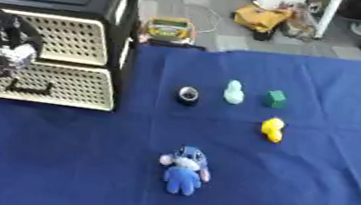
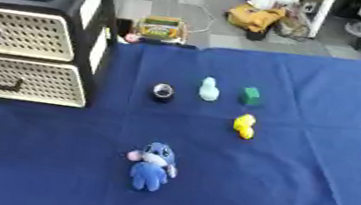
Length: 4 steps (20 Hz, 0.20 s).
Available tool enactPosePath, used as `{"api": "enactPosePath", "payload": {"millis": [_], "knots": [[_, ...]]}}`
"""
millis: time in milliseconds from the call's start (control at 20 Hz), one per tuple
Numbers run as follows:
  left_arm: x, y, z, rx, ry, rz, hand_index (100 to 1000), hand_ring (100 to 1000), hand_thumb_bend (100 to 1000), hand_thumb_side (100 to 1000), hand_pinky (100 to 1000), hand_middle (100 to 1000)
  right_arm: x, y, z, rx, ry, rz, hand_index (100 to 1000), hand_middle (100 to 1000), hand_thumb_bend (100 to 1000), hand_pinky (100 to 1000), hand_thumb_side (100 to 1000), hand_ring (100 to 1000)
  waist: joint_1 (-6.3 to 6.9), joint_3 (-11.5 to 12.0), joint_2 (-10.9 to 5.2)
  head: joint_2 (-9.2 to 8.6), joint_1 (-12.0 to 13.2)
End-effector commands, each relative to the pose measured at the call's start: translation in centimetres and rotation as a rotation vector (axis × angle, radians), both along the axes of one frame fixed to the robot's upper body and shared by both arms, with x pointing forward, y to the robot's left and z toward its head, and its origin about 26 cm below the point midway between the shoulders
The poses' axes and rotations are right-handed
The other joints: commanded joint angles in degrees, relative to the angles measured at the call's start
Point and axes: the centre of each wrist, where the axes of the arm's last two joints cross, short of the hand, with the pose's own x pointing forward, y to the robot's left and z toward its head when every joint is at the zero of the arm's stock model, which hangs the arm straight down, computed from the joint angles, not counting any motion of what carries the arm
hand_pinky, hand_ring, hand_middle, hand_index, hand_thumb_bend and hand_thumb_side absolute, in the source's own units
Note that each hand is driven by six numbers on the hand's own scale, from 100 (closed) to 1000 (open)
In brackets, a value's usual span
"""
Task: Pick up objects from table and place into drawer.
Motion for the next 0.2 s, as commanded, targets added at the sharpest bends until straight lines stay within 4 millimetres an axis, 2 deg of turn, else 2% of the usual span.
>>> {"api": "enactPosePath", "payload": {"millis": [50, 150, 200], "knots": [[-0.96, 0.47, 1.4, -0.046, -0.068, -0.071, 809, 468, 100, 1000, 557, 529, -0.39, -0.03, 0.97, -0.006, -0.022, 0.001, 760, 591, 282, 493, 899, 624, -0.23, 0.16, -1.28, -0.06, -0.56], [-0.99, 0.6, 1.42, -0.062, -0.074, -0.084, 809, 468, 100, 1000, 557, 529, -0.39, -0.02, 0.99, -0.007, -0.02, 0.001, 760, 591, 282, 493, 899, 624, -0.26, 0.19, -1.35, -0.03, -0.57], [-1.0, 0.62, 1.44, -0.067, -0.077, -0.087, 839, 480, 100, 1000, 606, 540, -0.38, -0.02, 1.0, -0.007, -0.02, 0.001, 766, 599, 274, 501, 915, 630, -0.29, 0.22, -1.39, -0.02, -0.57]]}}
